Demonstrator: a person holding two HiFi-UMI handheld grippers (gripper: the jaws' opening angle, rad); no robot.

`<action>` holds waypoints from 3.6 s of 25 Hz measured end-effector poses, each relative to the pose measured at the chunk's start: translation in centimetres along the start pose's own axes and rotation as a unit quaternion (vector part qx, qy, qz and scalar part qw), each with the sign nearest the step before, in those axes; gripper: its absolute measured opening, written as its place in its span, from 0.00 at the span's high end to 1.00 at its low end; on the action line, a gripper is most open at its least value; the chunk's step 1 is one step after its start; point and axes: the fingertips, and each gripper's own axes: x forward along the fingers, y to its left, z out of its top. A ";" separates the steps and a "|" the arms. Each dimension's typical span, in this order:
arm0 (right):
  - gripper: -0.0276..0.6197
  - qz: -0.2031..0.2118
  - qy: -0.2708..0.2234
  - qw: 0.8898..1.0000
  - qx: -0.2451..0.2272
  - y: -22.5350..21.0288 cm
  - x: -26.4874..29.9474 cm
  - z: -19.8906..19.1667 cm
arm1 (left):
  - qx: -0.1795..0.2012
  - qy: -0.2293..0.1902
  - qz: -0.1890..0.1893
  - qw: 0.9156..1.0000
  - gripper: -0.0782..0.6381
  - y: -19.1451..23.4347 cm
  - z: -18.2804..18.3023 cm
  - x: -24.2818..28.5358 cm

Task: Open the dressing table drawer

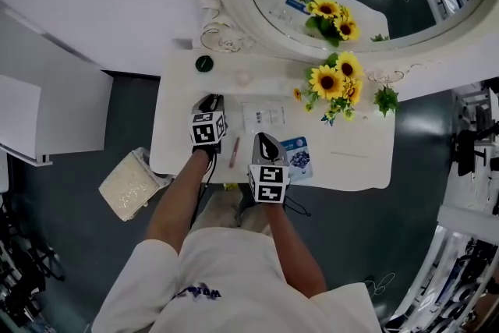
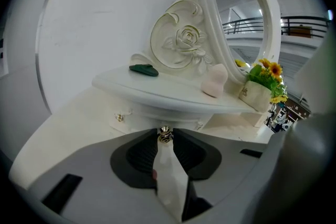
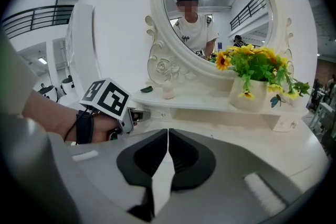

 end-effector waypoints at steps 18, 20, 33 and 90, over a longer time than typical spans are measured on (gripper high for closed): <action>0.94 0.003 -0.008 1.000 0.012 -0.1 -0.8 1.5 | -0.020 0.005 0.001 1.000 0.75 0.1 -0.7 -0.9; 0.94 0.003 -0.010 1.000 0.011 -0.2 -0.9 1.6 | -0.021 0.005 0.001 1.000 0.75 0.0 -0.6 -0.9; 0.94 0.024 -0.019 1.000 -0.002 0.3 -0.8 2.3 | -0.012 0.009 0.000 1.000 0.76 -0.3 -1.1 -1.3; 0.94 0.058 -0.006 0.998 -0.029 3.7 -1.3 0.6 | -0.007 0.003 -0.003 1.000 0.76 -1.0 -3.5 -3.9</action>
